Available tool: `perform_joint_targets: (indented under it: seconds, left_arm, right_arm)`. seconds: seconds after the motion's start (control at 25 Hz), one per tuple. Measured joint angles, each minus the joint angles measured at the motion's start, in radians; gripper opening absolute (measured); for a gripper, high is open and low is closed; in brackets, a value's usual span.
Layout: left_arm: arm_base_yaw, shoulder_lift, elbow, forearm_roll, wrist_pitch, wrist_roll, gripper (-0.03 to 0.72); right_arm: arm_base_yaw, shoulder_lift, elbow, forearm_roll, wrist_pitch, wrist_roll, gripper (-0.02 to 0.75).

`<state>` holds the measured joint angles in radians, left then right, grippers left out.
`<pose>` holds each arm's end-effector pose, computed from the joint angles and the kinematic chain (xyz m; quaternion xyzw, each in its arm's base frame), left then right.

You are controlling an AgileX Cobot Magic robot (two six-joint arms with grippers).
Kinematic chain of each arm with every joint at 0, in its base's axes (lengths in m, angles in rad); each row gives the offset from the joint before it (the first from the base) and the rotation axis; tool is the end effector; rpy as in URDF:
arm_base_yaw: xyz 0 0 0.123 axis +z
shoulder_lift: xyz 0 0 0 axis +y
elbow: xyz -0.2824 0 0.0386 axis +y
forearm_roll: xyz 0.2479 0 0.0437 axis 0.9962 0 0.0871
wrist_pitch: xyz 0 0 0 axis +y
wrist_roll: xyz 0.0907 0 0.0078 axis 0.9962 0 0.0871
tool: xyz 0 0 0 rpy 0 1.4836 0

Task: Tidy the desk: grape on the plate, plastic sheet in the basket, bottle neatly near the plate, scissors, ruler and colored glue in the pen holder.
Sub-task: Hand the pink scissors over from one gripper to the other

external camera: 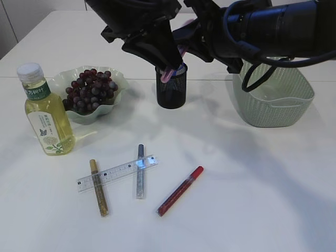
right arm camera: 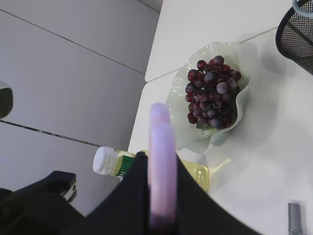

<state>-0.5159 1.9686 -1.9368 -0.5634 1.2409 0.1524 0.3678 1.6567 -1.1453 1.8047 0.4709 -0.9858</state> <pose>0.3492 -0.2509 0.3331 0.2733 0.9031 -0.3041 0.1311 0.3383 0.1735 0.2932 0.0562 0.7952 0.4784 0.3683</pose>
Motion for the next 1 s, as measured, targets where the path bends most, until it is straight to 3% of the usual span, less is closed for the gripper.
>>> perform_joint_targets:
  seconds: [0.48, 0.8, 1.0]
  left_arm:
    - [0.000, 0.000, 0.000, -0.002, 0.000, 0.000, 0.155]
    - [0.000, 0.000, 0.000, -0.015, 0.000, 0.000, 0.241]
    - [0.000, 0.000, 0.000, -0.016, 0.000, 0.000, 0.253]
  right_arm:
    - [0.000, 0.000, 0.000, 0.000, 0.000, 0.000, 0.069]
    - [0.000, 0.000, 0.000, -0.002, 0.000, 0.000, 0.069]
    - [0.000, 0.000, 0.000, -0.002, 0.000, 0.000, 0.069]
